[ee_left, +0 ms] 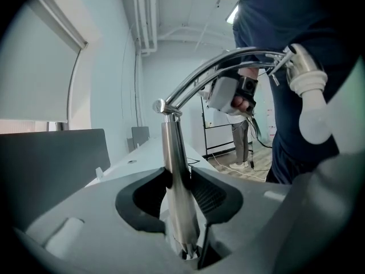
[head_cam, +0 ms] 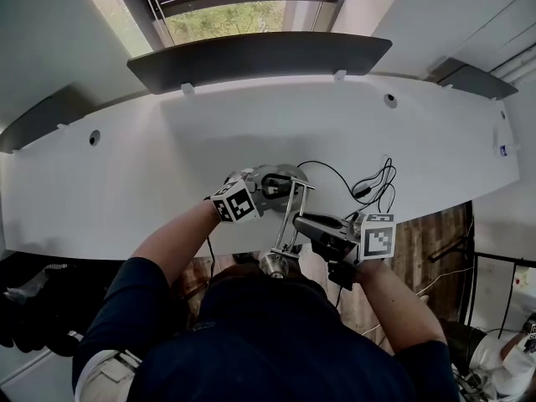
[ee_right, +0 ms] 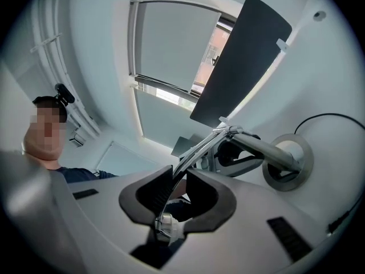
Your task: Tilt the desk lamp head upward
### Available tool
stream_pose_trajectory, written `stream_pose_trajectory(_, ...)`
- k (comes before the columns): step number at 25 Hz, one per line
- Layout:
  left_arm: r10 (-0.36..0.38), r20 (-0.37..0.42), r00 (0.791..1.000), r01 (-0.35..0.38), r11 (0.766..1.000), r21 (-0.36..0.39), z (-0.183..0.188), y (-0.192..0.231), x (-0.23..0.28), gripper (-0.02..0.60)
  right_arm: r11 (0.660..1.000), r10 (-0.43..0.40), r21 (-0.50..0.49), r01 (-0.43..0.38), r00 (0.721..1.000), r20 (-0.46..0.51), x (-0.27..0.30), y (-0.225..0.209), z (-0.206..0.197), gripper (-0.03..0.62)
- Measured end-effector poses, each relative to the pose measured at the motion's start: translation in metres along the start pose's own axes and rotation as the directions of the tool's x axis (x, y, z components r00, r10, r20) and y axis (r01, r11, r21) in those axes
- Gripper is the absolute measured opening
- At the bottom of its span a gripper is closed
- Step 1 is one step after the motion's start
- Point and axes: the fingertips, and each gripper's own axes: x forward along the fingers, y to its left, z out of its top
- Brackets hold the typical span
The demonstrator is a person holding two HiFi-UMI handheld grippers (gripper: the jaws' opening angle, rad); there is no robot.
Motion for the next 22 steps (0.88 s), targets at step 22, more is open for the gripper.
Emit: stream_pose_trajectory(22,0.032,-0.014,0.999,-0.032,0.999,-0.003,0.004,0.000,0.004,0.129,0.989,0.105,0.103,-0.108,0.994,0.039,-0.012,0.010,0.014,0.094)
